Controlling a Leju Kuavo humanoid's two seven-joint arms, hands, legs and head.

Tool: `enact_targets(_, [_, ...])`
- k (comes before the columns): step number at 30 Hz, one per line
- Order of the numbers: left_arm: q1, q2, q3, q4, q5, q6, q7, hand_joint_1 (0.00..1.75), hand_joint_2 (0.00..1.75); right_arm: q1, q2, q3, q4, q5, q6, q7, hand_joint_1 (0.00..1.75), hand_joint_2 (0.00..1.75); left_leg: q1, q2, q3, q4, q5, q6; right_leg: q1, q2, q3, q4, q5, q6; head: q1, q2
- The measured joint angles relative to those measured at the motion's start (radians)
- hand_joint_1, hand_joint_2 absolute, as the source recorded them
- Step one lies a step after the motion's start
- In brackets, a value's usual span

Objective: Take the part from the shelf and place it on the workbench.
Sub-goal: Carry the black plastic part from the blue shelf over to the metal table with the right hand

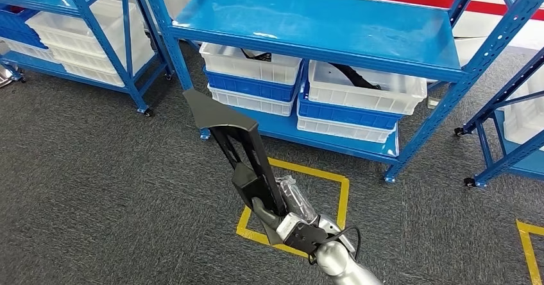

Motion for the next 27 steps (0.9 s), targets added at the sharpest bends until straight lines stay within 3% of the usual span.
enact_targets(2, [0.004, 0.003, 0.000, 0.000, -0.001, 0.001, 0.004, 0.00, 1.75, 0.006, 0.002, -0.002, -0.006, 0.001, 0.000, -0.001, 1.75, 1.75, 0.003, 0.026, -0.013, 0.019, -0.013, -0.011, -0.005, -0.016, -0.001, -0.003, 0.008, -0.015, -0.003, 0.000])
enact_targets(3, [0.004, 0.004, 0.000, 0.000, -0.001, 0.001, 0.005, 0.00, 1.75, 0.008, 0.002, -0.003, -0.009, 0.002, -0.001, -0.001, 1.75, 1.75, 0.004, 0.048, -0.029, 0.056, -0.038, -0.015, -0.008, -0.026, -0.001, -0.005, 0.011, -0.021, -0.005, 0.000])
enact_targets(5, [0.003, 0.004, 0.000, 0.000, -0.001, 0.001, 0.006, 0.00, 1.75, 0.014, 0.003, -0.006, -0.012, 0.002, -0.001, -0.002, 1.75, 1.75, 0.007, 0.085, -0.083, 0.181, -0.108, -0.025, -0.004, -0.049, -0.004, -0.006, 0.012, -0.028, -0.009, 0.000])
enact_targets(7, [0.003, 0.004, -0.001, 0.000, -0.001, 0.001, 0.006, 0.00, 1.75, 0.020, 0.003, -0.008, -0.013, 0.002, -0.001, -0.002, 1.75, 1.75, 0.011, 0.093, -0.122, 0.275, -0.143, -0.032, -0.002, -0.072, -0.006, -0.005, 0.012, -0.028, -0.009, 0.000])
enact_targets(8, [0.004, 0.004, -0.001, 0.000, -0.002, 0.001, 0.007, 0.00, 1.75, 0.021, 0.003, -0.009, -0.013, 0.002, -0.001, -0.002, 1.75, 1.75, 0.013, 0.096, -0.116, 0.272, -0.135, -0.034, -0.002, -0.083, -0.006, -0.005, 0.012, -0.028, -0.009, 0.000])
enact_targets(9, [0.004, 0.005, -0.001, 0.000, -0.005, 0.001, 0.008, 0.00, 1.75, 0.022, 0.003, -0.009, -0.013, 0.002, -0.001, -0.002, 1.75, 1.75, 0.013, 0.101, -0.090, 0.229, -0.111, -0.033, -0.002, -0.093, -0.006, -0.005, 0.012, -0.028, -0.009, 0.000])
enact_targets(11, [0.002, 0.006, -0.002, 0.000, -0.011, 0.001, 0.012, 0.00, 1.75, 0.021, 0.003, -0.010, -0.015, 0.002, -0.001, -0.002, 1.75, 1.75, 0.010, 0.133, -0.010, 0.092, -0.057, -0.026, 0.002, -0.111, -0.005, -0.004, 0.011, -0.026, -0.009, 0.000])
enact_targets(13, [-0.001, 0.007, -0.003, 0.000, -0.014, 0.001, 0.017, 0.00, 1.75, 0.018, 0.003, -0.013, -0.017, 0.002, 0.003, -0.003, 1.75, 1.75, 0.003, 0.154, 0.032, 0.012, -0.036, -0.014, 0.009, -0.126, -0.004, -0.004, 0.009, -0.020, -0.006, 0.000])
enact_targets(15, [-0.002, 0.007, -0.003, 0.000, -0.014, 0.002, 0.018, 0.00, 1.75, 0.012, 0.004, -0.015, -0.017, 0.002, 0.013, -0.004, 1.75, 1.75, -0.004, 0.141, 0.028, 0.003, -0.034, -0.003, 0.011, -0.140, -0.003, -0.006, 0.010, -0.009, -0.004, 0.000])
enact_targets(17, [-0.002, 0.005, -0.002, 0.000, -0.014, 0.005, 0.018, 0.00, 1.75, 0.002, 0.006, -0.014, -0.017, 0.001, 0.025, -0.004, 1.75, 1.75, -0.002, 0.125, 0.030, -0.007, -0.025, 0.011, 0.009, -0.129, -0.010, 0.007, 0.000, 0.001, -0.003, 0.000])
enact_targets(18, [-0.003, 0.005, -0.002, 0.000, -0.014, 0.007, 0.018, 0.00, 1.75, -0.004, 0.007, -0.014, -0.017, -0.001, 0.030, -0.005, 1.75, 1.75, 0.000, 0.116, 0.030, -0.012, -0.019, 0.019, 0.009, -0.110, -0.022, 0.035, -0.017, 0.001, -0.002, 0.000])
enact_targets(20, [-0.006, 0.004, -0.002, 0.000, -0.014, 0.009, 0.017, 0.00, 1.75, -0.012, 0.007, -0.014, -0.015, -0.005, 0.037, -0.005, 1.75, 1.75, 0.001, 0.096, 0.028, -0.016, -0.012, 0.028, 0.007, -0.068, -0.072, 0.145, -0.070, -0.007, 0.000, 0.000])
enact_targets(22, [-0.006, 0.004, -0.002, 0.000, -0.014, 0.010, 0.016, 0.00, 1.75, -0.015, 0.005, -0.014, -0.008, -0.010, 0.045, -0.005, 1.75, 1.75, 0.001, 0.071, 0.023, -0.015, -0.009, 0.031, 0.007, -0.055, -0.122, 0.252, -0.108, -0.010, 0.002, 0.000])
enact_targets(23, [-0.005, 0.004, -0.002, 0.000, -0.013, 0.011, 0.015, 0.00, 1.75, -0.016, 0.004, -0.013, -0.004, -0.012, 0.049, -0.005, 1.75, 1.75, 0.001, 0.059, 0.022, -0.014, -0.008, 0.031, 0.007, -0.052, -0.127, 0.262, -0.106, -0.006, 0.002, 0.000])
enact_targets(25, [-0.001, 0.003, -0.002, 0.000, -0.011, 0.014, 0.015, 0.00, 1.75, -0.019, 0.003, -0.013, 0.002, -0.014, 0.055, -0.006, 1.75, 1.75, 0.001, 0.033, 0.021, -0.011, -0.007, 0.028, 0.003, -0.040, -0.081, 0.174, -0.061, 0.012, 0.002, 0.000])
enact_targets(27, [-0.001, 0.002, -0.002, 0.000, -0.009, 0.018, 0.014, 0.00, 1.75, -0.026, 0.004, -0.012, 0.007, -0.014, 0.059, -0.009, 1.75, 1.75, -0.001, 0.010, 0.014, -0.001, -0.008, 0.020, -0.005, -0.004, -0.024, 0.051, -0.020, 0.021, 0.002, 0.000])
